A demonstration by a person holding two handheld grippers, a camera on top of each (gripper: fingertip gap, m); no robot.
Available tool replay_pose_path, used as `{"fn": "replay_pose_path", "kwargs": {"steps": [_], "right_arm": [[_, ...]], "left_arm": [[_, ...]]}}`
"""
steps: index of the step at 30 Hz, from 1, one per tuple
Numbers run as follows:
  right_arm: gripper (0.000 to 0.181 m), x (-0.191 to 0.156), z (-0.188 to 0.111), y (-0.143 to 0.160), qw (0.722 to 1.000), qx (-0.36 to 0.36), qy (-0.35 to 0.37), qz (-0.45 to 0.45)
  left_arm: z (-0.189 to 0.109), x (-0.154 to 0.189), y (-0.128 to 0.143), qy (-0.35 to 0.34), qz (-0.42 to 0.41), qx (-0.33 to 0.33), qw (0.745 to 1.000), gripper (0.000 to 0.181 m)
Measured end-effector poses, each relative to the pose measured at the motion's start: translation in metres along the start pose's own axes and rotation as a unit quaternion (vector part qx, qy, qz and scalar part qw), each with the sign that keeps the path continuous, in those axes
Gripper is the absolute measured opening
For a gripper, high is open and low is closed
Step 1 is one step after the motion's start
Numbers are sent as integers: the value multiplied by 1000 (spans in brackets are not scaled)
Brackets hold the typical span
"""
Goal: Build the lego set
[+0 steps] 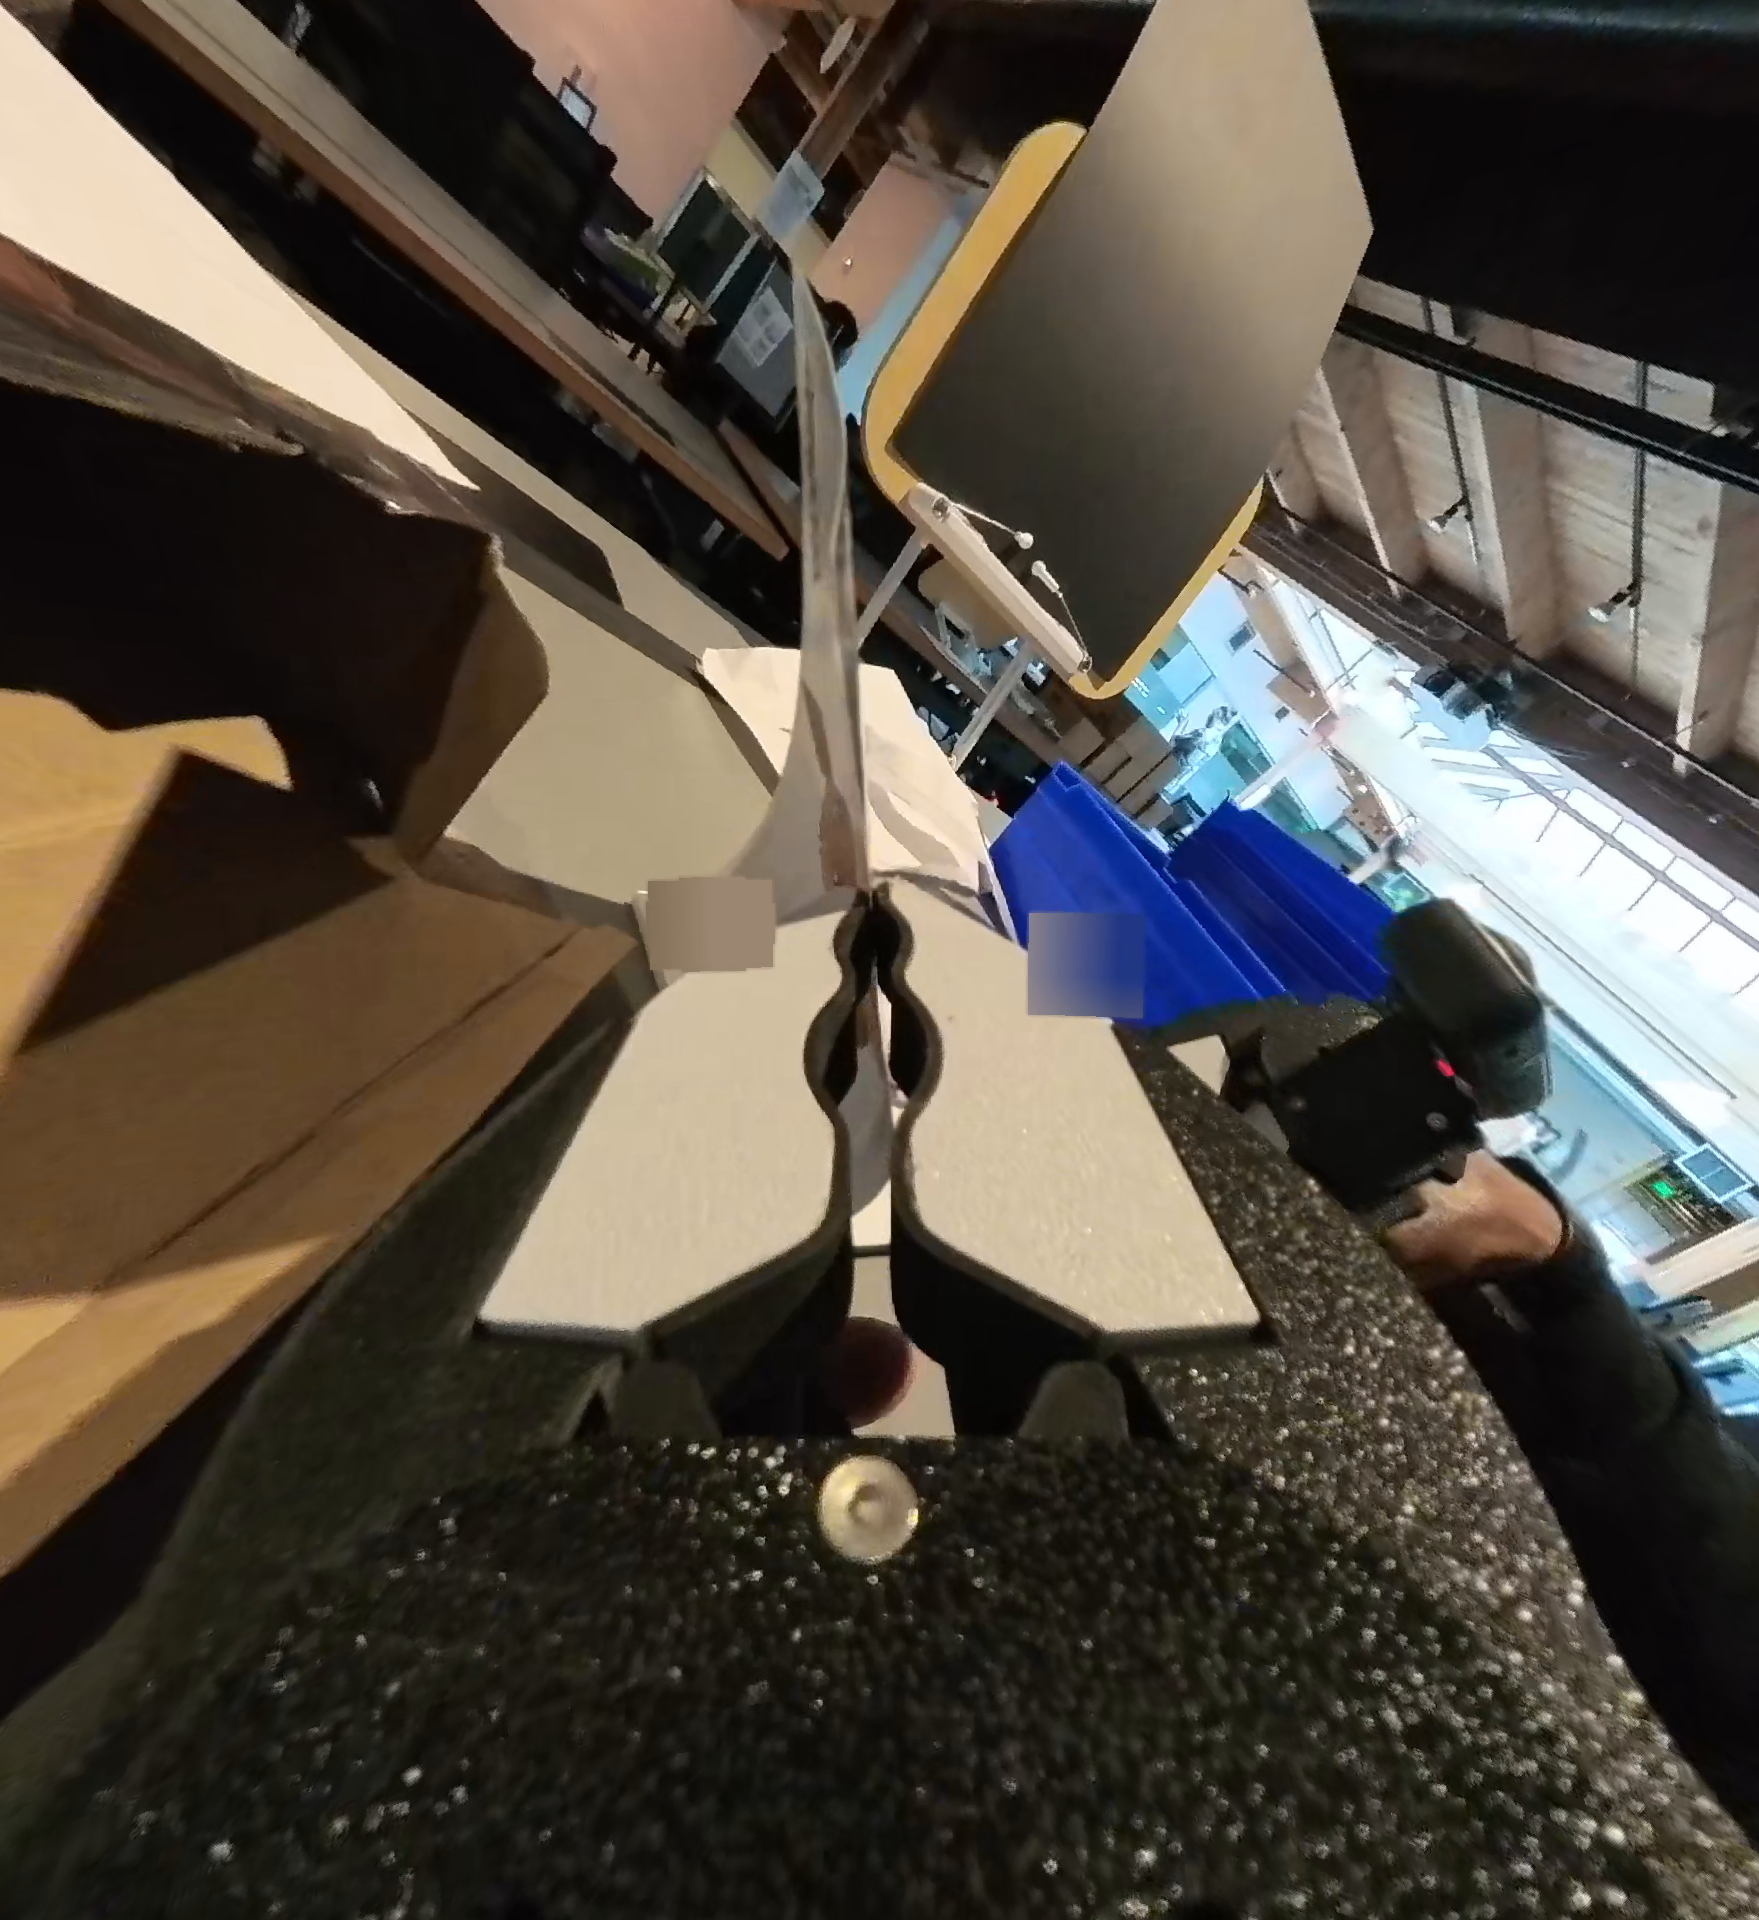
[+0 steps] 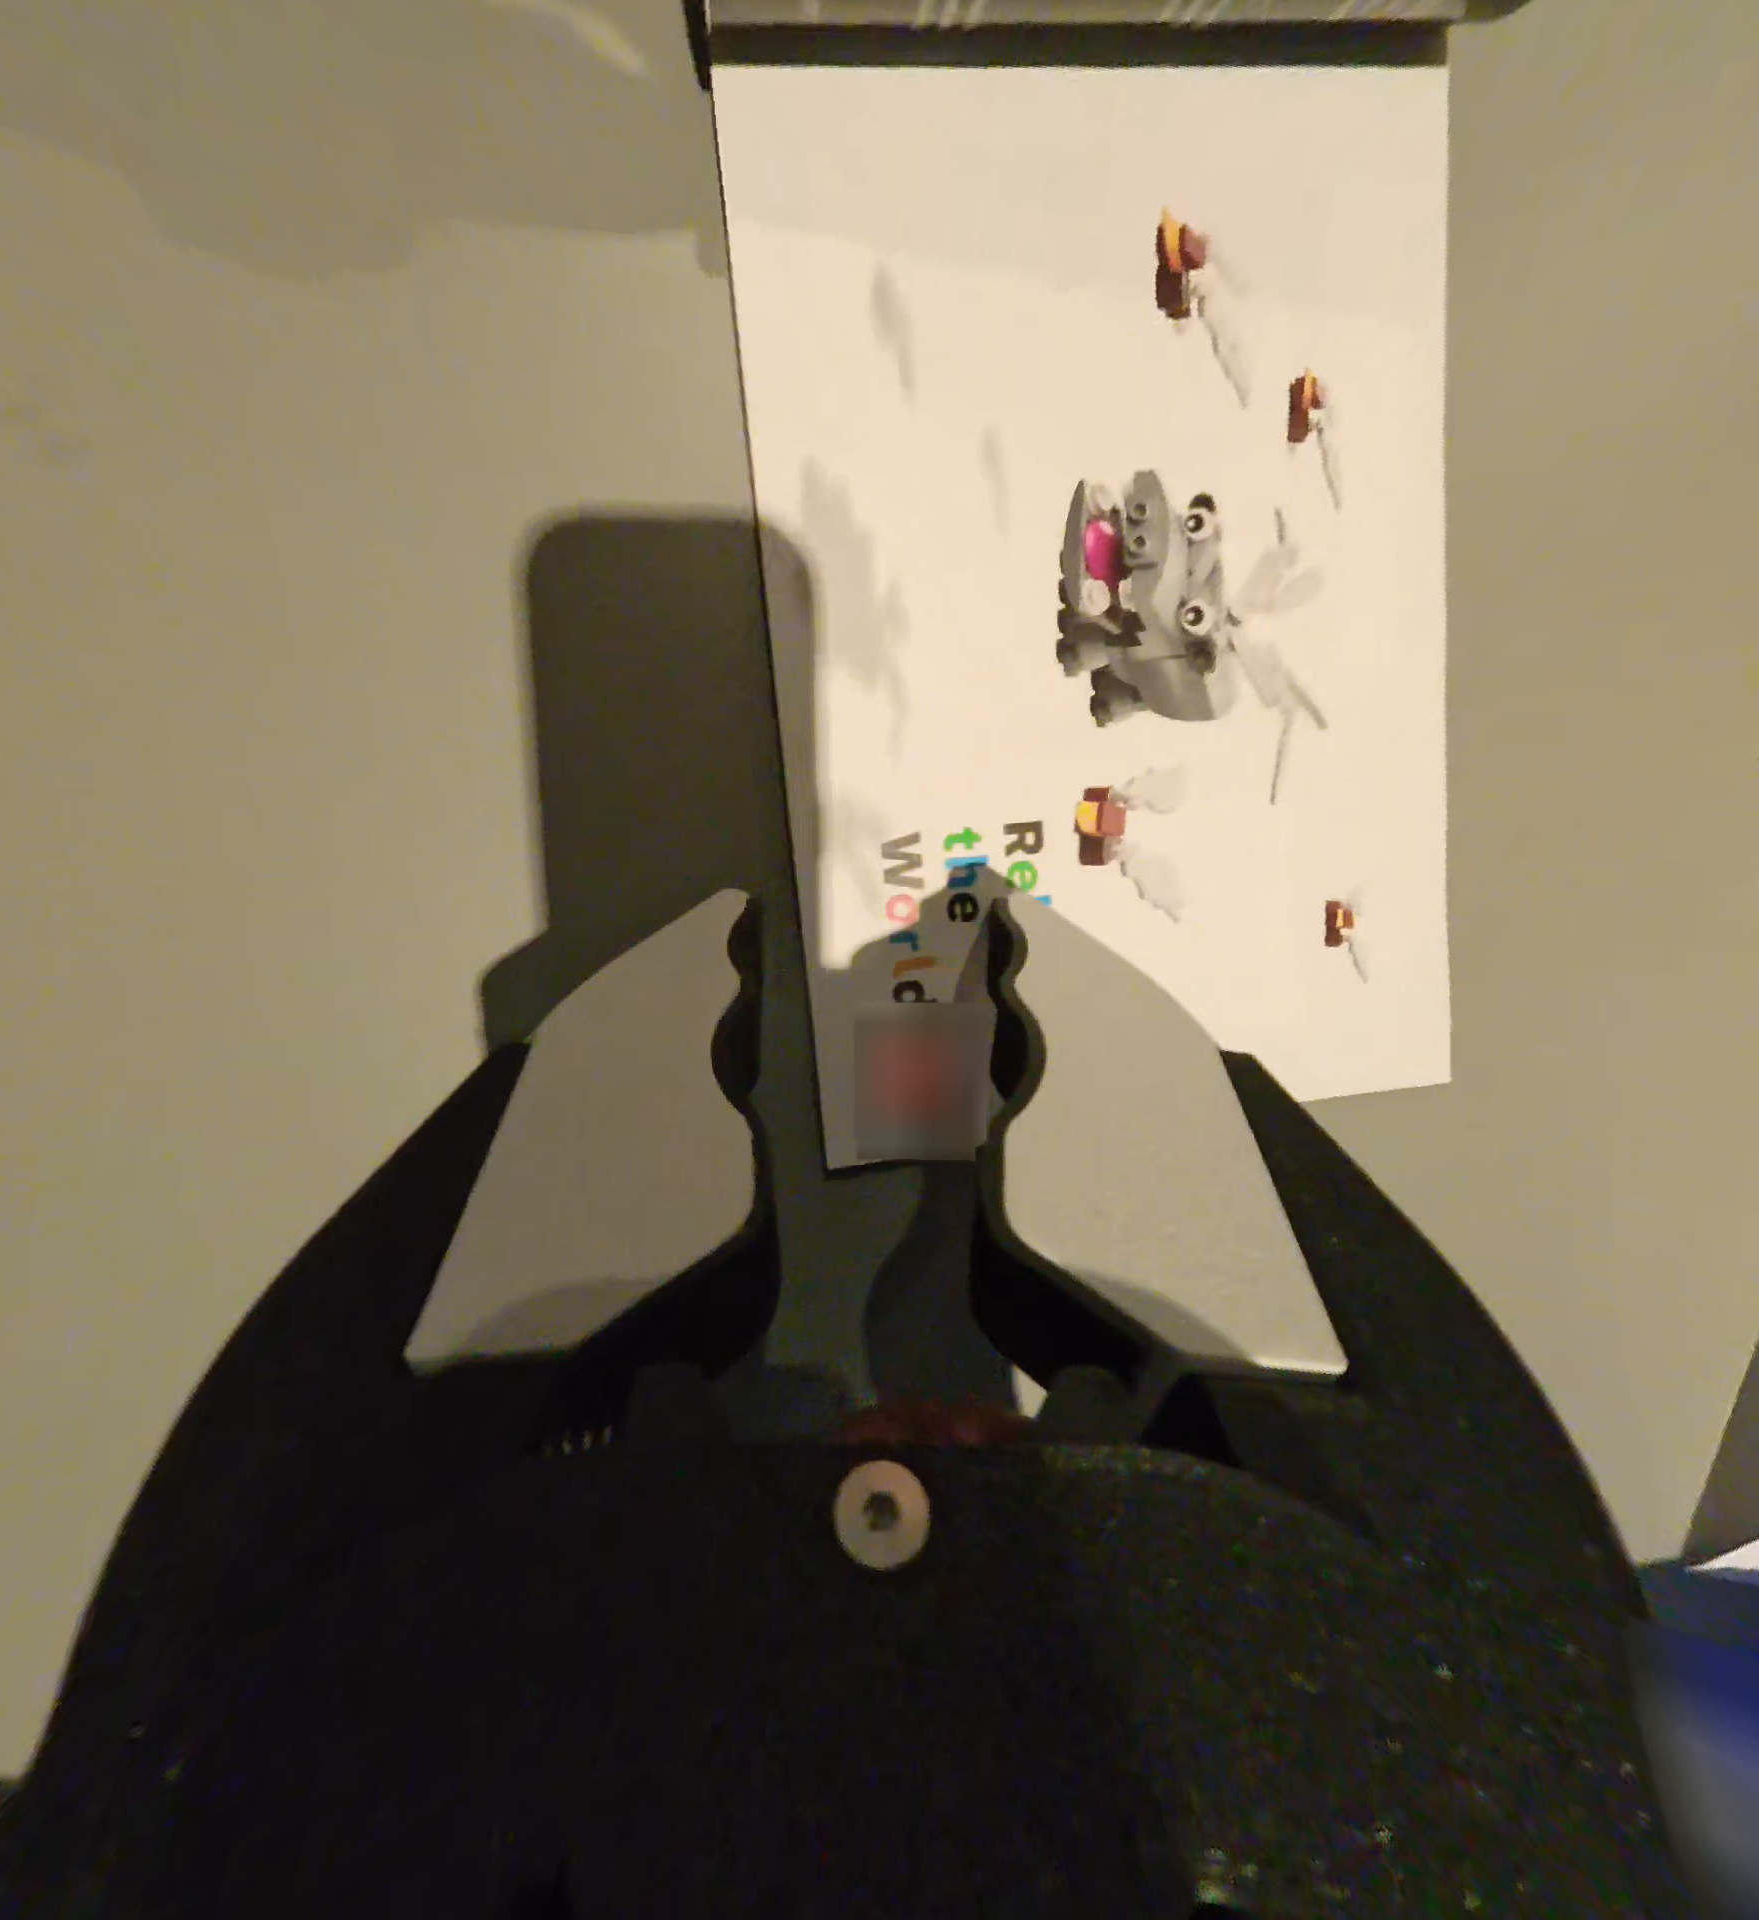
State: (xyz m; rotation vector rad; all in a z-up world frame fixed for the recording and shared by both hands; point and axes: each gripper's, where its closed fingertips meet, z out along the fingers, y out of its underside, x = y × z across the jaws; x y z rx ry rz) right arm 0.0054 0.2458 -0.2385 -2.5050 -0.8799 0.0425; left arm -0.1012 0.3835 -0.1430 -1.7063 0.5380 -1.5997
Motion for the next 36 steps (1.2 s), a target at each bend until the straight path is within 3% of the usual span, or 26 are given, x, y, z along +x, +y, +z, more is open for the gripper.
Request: {"fn": "replay_pose_path", "kwargs": {"steps": [8, 28, 33, 36], "right_arm": [[34, 4, 0, 1, 1000, -24, -13, -10], [43, 17, -21, 1, 1000, -25, -8, -3], [45, 46, -36, -30, 995, 41, -71, 49], [48, 76, -33, -28, 993, 15, -104, 54]], "left_arm": [[3, 0, 4, 15, -11, -10, 1000, 0], [6, 9, 10, 46, -7, -29, 998, 0], [7, 10, 10, 48, -8, -32, 998, 0], [6, 11, 10, 50, -7, -29, 998, 0]]}}
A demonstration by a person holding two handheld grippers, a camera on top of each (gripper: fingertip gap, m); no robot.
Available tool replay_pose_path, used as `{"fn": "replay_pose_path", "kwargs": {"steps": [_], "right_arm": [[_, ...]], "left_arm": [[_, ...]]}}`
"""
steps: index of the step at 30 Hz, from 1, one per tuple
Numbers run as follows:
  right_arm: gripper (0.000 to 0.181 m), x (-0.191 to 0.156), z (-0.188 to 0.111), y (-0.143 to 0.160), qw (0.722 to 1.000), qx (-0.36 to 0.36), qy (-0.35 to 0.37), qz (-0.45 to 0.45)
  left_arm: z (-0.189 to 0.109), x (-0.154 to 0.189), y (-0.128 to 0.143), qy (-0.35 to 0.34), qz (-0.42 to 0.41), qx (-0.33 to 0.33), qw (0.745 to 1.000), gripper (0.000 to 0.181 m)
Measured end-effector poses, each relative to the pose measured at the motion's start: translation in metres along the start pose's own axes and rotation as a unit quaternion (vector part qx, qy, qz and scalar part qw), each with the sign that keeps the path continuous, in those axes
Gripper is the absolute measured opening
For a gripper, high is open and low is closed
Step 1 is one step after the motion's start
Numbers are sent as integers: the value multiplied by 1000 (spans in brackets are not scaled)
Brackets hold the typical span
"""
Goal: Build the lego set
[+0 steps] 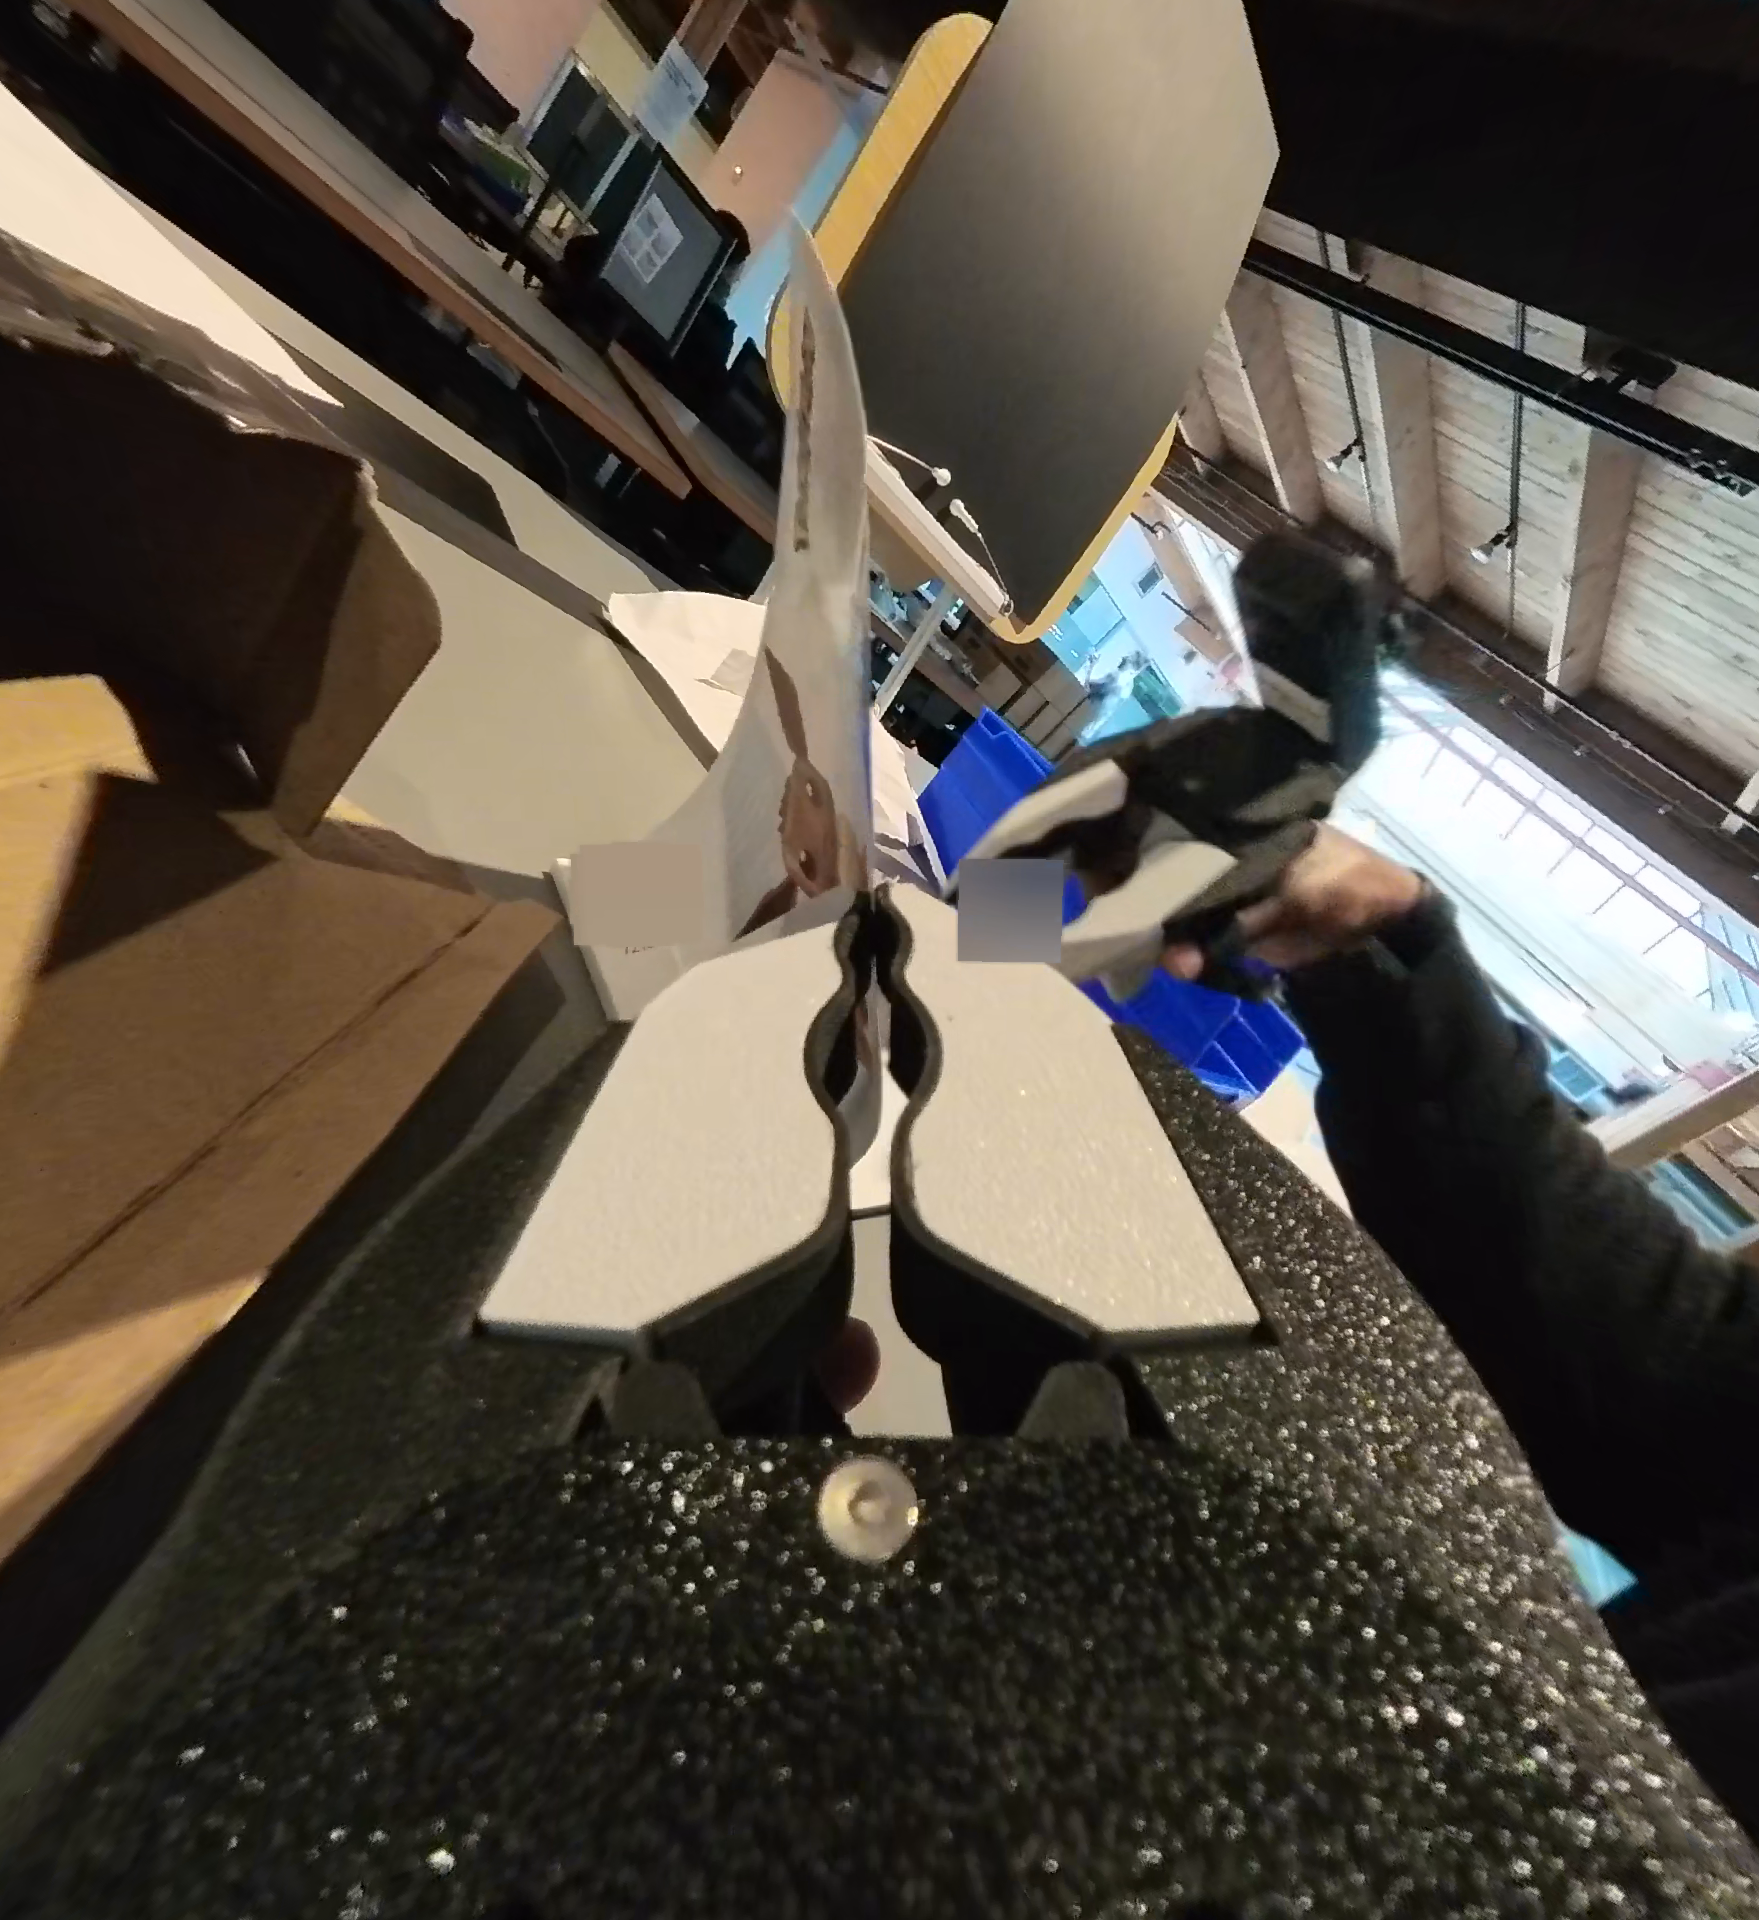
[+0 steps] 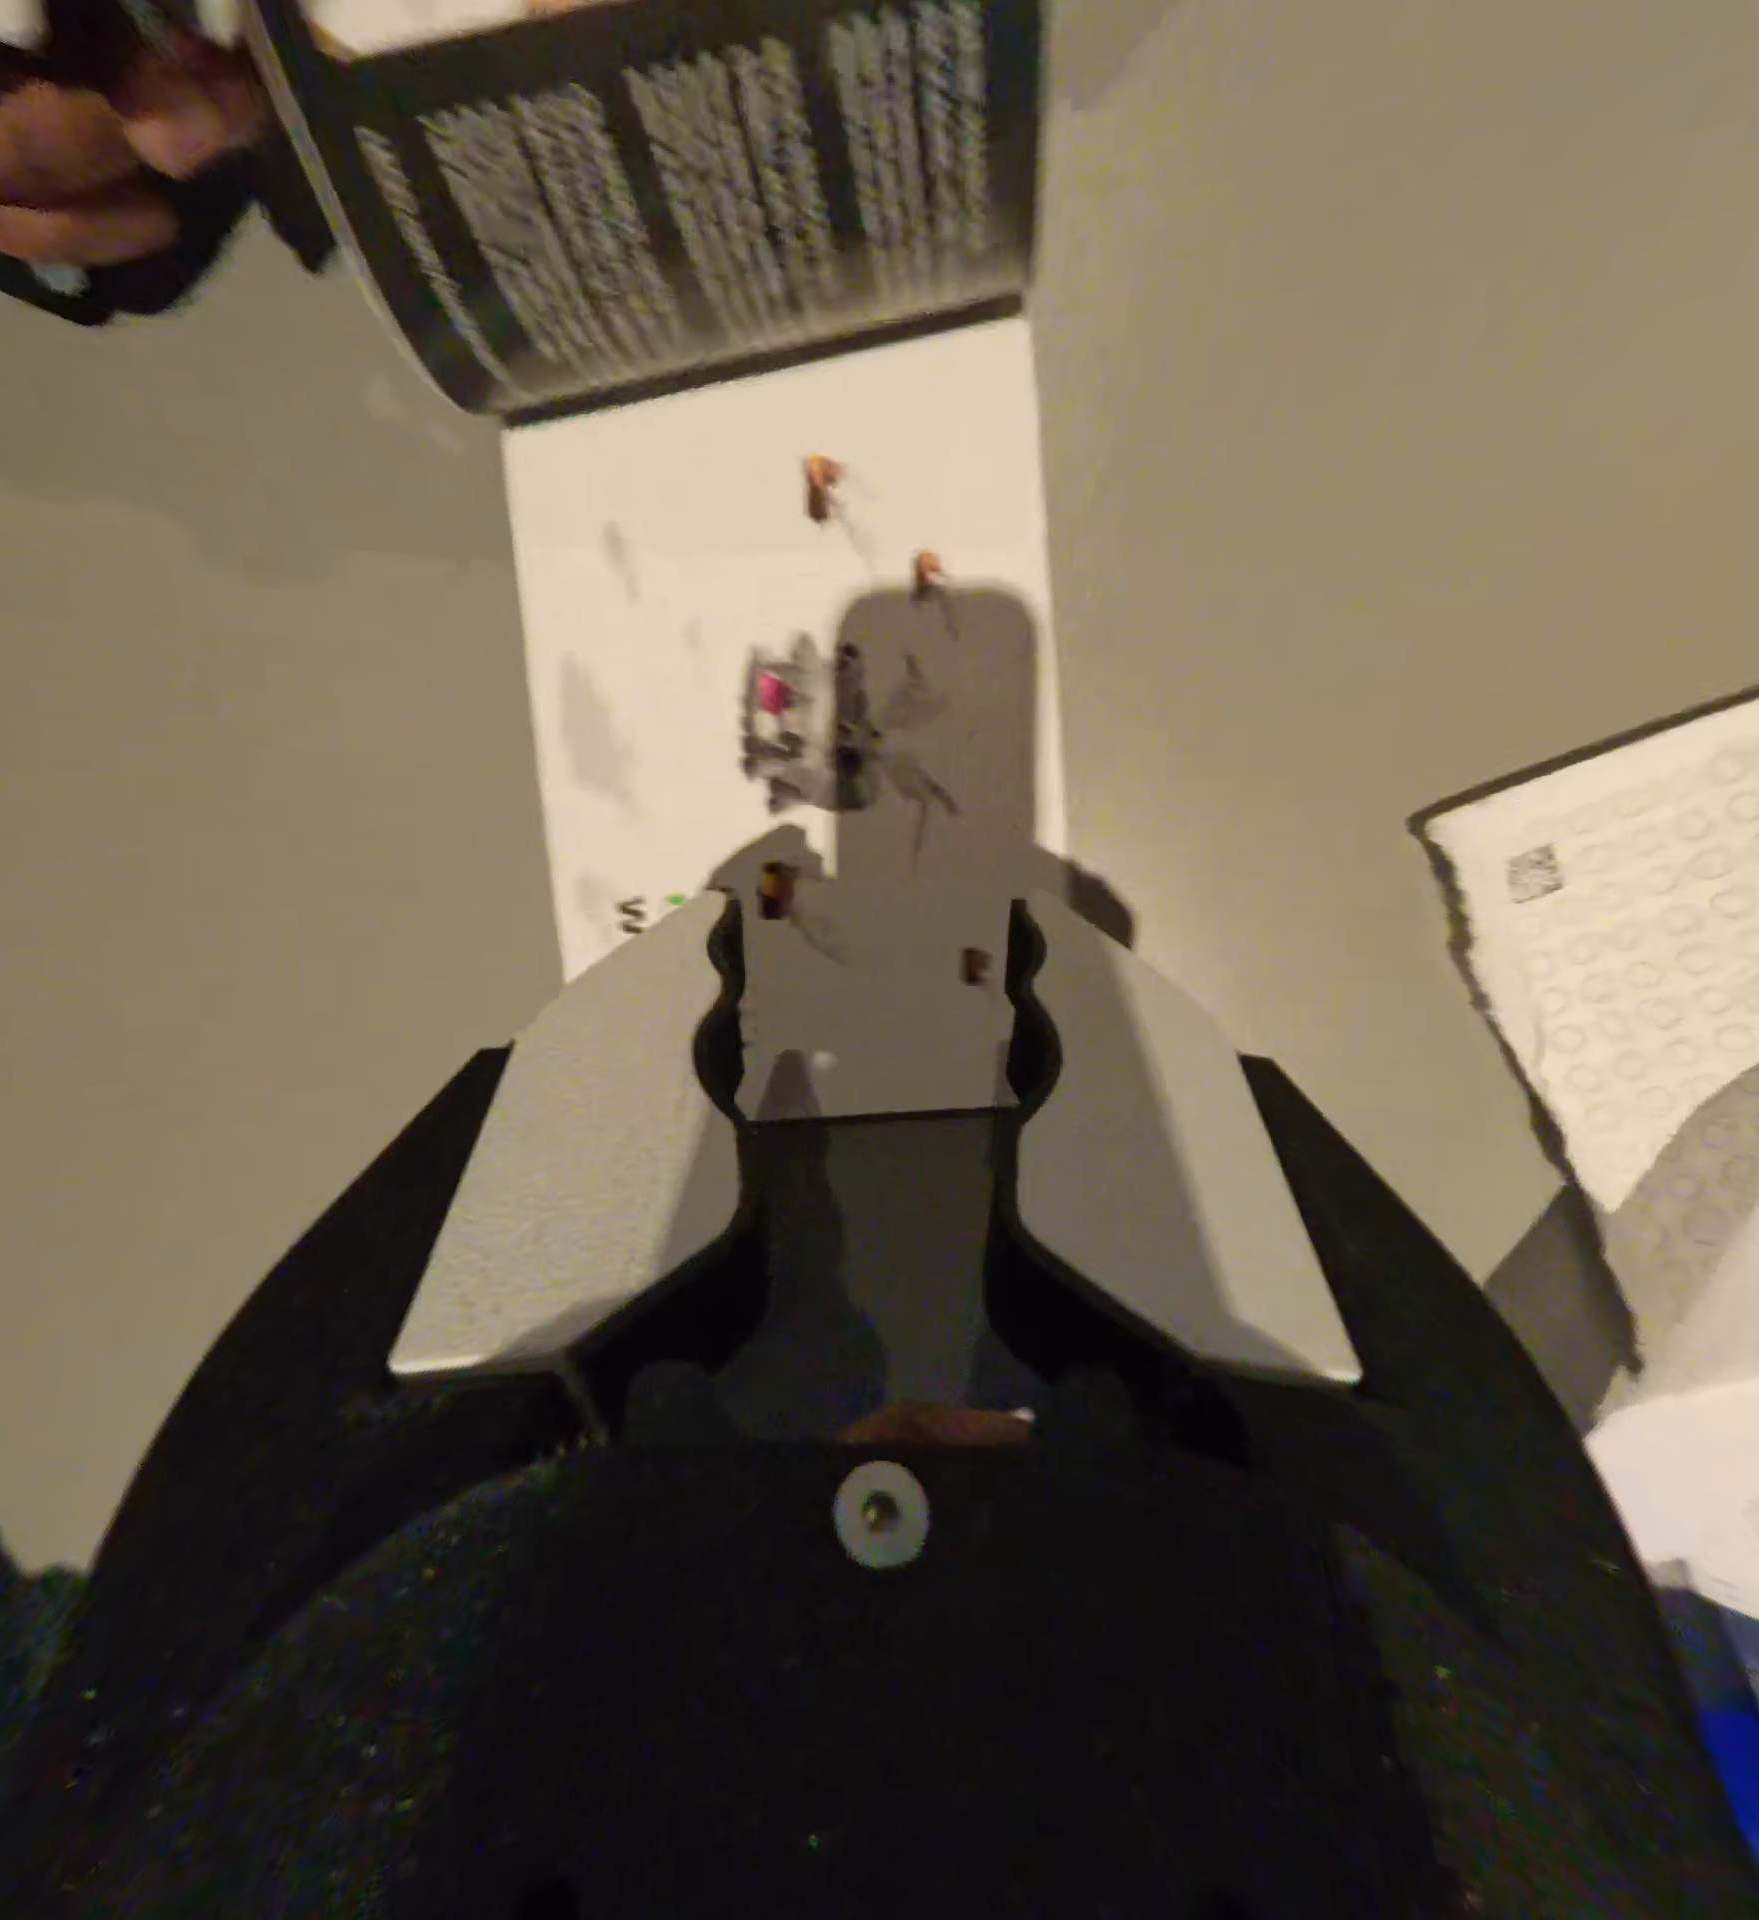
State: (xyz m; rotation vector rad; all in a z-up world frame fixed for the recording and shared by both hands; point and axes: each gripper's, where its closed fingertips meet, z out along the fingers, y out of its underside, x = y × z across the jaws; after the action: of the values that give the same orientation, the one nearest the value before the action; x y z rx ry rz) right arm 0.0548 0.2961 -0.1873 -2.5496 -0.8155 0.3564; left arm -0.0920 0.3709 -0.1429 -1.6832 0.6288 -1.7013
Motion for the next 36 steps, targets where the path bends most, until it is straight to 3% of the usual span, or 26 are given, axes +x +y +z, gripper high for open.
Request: {"fn": "replay_pose_path", "kwargs": {"steps": [4, 11, 36], "right_arm": [[52, 28, 11, 19, 998, -65, -25, 7], [55, 26, 29, 37, 993, -105, -50, -1], [67, -5, 21, 37, 988, -105, -113, 5]], "left_arm": [[-1, 0, -1, 2, -3, 3, 1000, 0], [0, 1, 1, 11, -11, -4, 1000, 0], [-4, 0, 0, 9, -13, -2, 1000, 0]]}}
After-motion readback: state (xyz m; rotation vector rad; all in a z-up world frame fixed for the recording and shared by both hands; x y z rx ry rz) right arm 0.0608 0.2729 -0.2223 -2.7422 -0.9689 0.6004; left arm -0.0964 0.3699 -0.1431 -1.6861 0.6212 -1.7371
